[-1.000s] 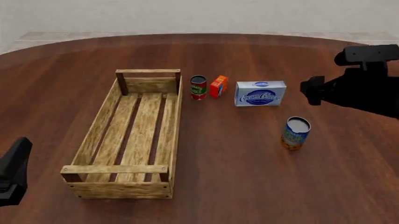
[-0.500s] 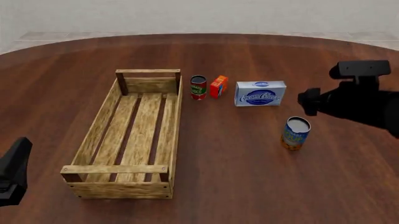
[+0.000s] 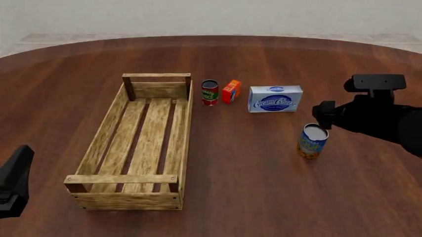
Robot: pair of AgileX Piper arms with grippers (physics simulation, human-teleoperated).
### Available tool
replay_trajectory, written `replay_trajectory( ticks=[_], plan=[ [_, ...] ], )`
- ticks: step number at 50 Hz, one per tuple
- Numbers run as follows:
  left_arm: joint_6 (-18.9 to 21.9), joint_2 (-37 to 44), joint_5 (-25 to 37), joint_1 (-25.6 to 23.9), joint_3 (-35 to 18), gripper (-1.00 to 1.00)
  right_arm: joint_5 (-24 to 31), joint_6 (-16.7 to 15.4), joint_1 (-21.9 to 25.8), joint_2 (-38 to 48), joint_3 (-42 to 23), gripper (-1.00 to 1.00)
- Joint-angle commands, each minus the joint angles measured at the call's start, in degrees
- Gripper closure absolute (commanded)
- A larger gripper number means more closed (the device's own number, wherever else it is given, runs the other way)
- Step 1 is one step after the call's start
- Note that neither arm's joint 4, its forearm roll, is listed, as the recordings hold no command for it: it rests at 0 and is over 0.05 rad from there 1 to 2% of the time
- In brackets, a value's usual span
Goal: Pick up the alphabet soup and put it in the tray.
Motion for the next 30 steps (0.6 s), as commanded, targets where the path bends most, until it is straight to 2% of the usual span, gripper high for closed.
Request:
replay_trajectory(
  ticks=[1,30],
  plan=[
    [0.0,0.0,0.0,0.0,0.0,-1.0,-1.34,0.41,-0.1,1.23,0.74,-1.0],
    [0.0,0.0,0.0,0.0,0.0,-1.0,-4.89,0.97,0.0,5.06,2.02,-1.0]
  ],
)
